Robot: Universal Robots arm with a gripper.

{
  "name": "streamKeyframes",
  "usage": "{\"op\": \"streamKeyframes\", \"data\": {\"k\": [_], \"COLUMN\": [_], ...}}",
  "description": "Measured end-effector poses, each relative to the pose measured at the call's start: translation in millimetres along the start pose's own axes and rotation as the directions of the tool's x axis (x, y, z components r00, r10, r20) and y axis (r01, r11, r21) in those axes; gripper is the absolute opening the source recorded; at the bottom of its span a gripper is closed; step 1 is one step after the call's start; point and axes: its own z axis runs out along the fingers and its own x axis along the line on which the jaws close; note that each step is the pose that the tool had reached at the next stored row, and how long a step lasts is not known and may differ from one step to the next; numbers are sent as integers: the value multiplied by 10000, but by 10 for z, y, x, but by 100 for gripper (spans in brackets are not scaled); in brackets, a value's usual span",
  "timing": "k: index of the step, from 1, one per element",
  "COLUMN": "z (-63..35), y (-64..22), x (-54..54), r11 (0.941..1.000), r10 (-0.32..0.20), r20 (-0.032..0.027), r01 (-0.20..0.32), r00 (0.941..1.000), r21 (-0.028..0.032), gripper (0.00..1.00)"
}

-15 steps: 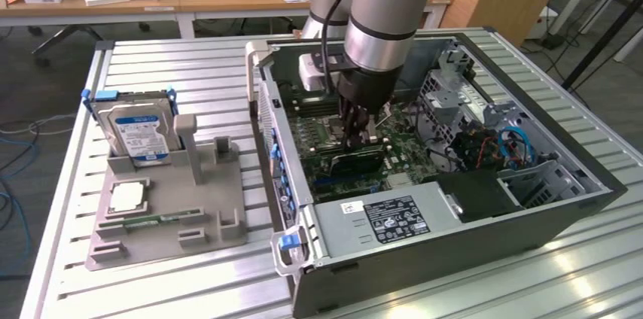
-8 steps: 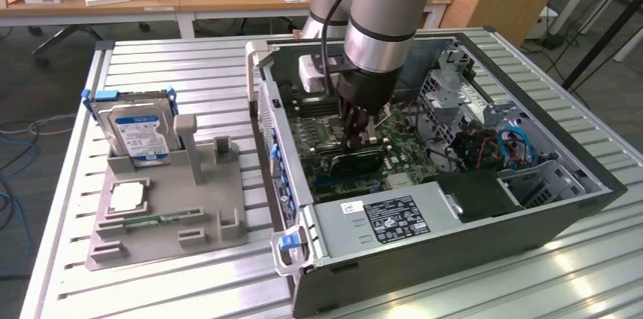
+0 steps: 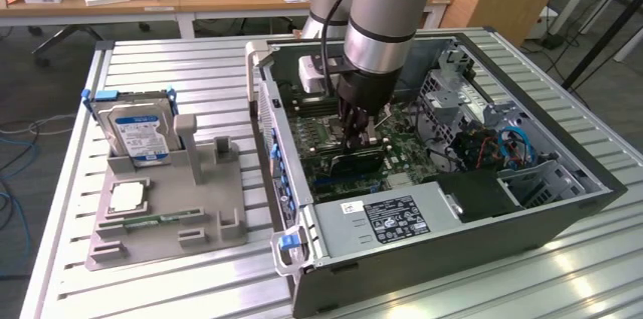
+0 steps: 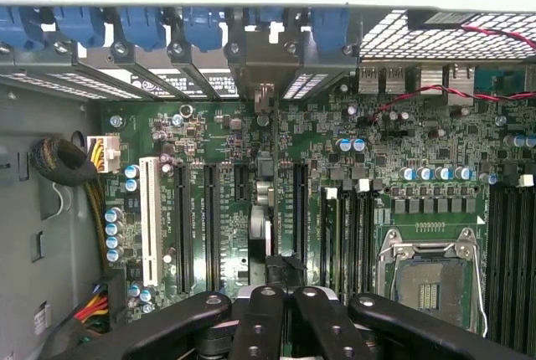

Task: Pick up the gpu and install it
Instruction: 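Press down on the gpu until it lock into place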

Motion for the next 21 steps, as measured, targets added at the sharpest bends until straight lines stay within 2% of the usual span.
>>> {"op": "streamKeyframes", "data": {"k": [21], "z": [28], "y": [0], "x": [1], "r11": [10000], "r10": [0], "r20": [1], "r01": [0], "r00": [10000], "r21": [0], "gripper": [10]}}
